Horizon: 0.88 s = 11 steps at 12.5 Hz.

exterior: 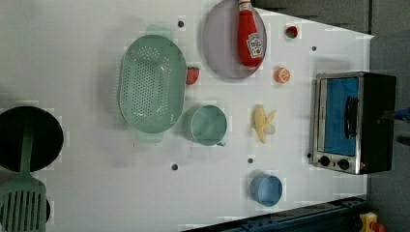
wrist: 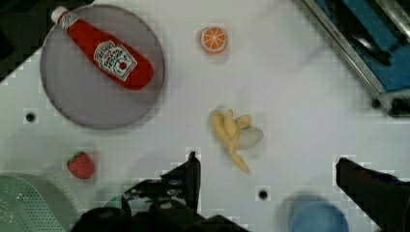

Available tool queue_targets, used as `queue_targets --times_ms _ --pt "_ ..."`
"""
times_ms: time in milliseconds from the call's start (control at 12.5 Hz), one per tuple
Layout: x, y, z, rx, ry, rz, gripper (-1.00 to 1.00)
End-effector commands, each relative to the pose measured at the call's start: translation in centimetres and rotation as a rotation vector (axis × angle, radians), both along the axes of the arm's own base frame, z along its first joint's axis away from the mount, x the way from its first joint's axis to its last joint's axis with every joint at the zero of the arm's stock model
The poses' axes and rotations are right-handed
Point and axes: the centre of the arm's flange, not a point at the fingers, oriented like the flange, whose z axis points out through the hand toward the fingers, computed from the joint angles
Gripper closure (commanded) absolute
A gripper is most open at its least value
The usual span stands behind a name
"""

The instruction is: Pick Banana and place it in mug.

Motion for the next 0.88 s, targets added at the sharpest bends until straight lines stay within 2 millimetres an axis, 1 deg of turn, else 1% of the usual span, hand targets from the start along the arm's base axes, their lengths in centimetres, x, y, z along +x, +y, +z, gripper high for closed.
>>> queue_targets --times_ms 80,400,480,640,720,880 --pt "1.3 1.3 -13.5 0.002 0.167 0.302 -1.0" --pt "1.0 1.4 -23.2 0.004 0.192 0.72 -1.0" --pt "0.9 1.4 -26.3 0.008 0.201 0.852 -1.0" --pt "0.9 1.6 -30.6 0.012 0.205 1.042 -1.0" --pt "1.0 1.6 -32.7 0.007 0.196 1.109 -1.0" --pt "1.5 1.6 -36.0 -0.017 0.163 1.129 -1.0"
